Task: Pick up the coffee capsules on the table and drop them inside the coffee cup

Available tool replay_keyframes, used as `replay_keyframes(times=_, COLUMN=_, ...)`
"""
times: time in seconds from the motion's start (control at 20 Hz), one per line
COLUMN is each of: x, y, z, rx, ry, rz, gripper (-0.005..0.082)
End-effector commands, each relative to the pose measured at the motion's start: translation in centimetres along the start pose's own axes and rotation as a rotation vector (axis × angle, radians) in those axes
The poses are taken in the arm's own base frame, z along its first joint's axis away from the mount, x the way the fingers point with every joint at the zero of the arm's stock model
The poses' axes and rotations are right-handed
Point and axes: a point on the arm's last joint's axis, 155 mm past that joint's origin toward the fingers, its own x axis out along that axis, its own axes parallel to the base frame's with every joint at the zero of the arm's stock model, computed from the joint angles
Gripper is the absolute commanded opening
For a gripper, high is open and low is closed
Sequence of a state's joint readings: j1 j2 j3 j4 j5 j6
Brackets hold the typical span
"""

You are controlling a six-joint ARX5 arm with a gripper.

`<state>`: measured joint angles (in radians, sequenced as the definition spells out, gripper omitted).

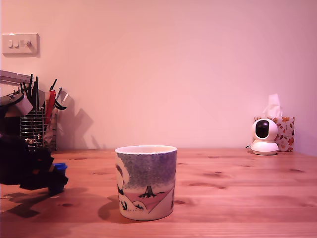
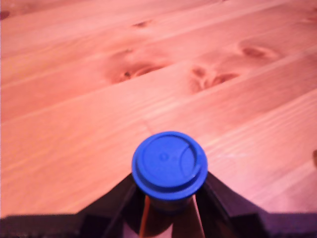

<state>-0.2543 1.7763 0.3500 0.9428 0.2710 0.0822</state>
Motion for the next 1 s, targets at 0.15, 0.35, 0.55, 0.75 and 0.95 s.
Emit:
replay_keyframes(times=0.15, x=0.2, y=0.0, z=0.3, rx=-0.001, ry=-0.014, rz=-0.006, gripper=0.0108)
replay_keyframes(times=0.35, x=-0.1, y=-0.5, z=1.5, rx=0.007, ry=-0.046, rz=-0.033, gripper=0.0109)
replay_keyframes(times=0.55, x=-1.0, y=-1.8, z=2.2, rx=0.003, ry=-0.034, rz=-0.094, gripper=0.0109)
replay_keyframes(times=0.75, x=-2.3, y=-3.4, z=2.3, rx=-0.012, ry=0.005, rz=-0.170, gripper=0.0109)
replay_keyframes(times=0.95, x=-3.8, y=-4.8, z=3.4, rx=-0.011, ry=0.001, rz=-0.233, gripper=0.0109)
